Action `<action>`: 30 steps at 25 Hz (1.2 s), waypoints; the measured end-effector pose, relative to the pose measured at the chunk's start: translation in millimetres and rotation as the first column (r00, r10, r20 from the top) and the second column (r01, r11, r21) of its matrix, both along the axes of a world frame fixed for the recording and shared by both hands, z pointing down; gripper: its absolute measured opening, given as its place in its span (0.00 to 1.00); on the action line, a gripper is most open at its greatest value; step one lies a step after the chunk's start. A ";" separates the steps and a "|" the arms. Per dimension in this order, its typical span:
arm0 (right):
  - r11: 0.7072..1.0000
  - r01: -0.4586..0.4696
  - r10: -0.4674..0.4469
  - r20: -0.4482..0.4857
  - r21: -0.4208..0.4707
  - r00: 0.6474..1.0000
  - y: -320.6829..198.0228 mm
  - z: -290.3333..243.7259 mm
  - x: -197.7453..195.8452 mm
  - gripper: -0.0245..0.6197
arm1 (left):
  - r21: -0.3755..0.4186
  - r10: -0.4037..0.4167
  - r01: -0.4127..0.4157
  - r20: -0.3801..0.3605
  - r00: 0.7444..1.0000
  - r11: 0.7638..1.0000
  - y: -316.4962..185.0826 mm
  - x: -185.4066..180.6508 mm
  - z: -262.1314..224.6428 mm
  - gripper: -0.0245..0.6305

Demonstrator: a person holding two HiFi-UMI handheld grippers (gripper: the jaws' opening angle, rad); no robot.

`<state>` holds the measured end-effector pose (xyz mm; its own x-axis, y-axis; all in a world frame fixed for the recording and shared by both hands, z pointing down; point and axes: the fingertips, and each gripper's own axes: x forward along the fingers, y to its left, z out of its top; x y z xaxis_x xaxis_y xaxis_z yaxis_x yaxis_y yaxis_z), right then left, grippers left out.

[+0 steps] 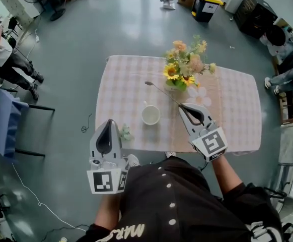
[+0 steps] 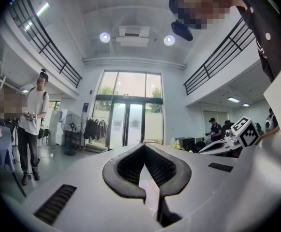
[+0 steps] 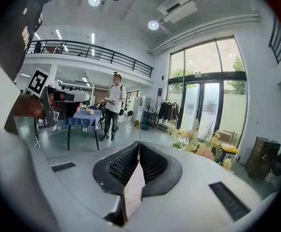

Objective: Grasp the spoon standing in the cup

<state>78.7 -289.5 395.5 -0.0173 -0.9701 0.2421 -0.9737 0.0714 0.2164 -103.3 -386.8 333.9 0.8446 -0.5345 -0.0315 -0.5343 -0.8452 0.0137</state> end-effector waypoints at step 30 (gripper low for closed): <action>0.849 -0.339 0.278 0.202 0.405 0.939 57.4 -114.0 60.8 0.05 | 0.075 -0.067 0.070 -0.050 0.997 0.995 -28.3 -14.9 -30.7 0.06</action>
<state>139.5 -232.1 281.5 0.2983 -0.9372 -0.1809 -0.9512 -0.3076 0.0248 -118.2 -415.2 303.2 0.8027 -0.5856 -0.1133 -0.5913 -0.8061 -0.0229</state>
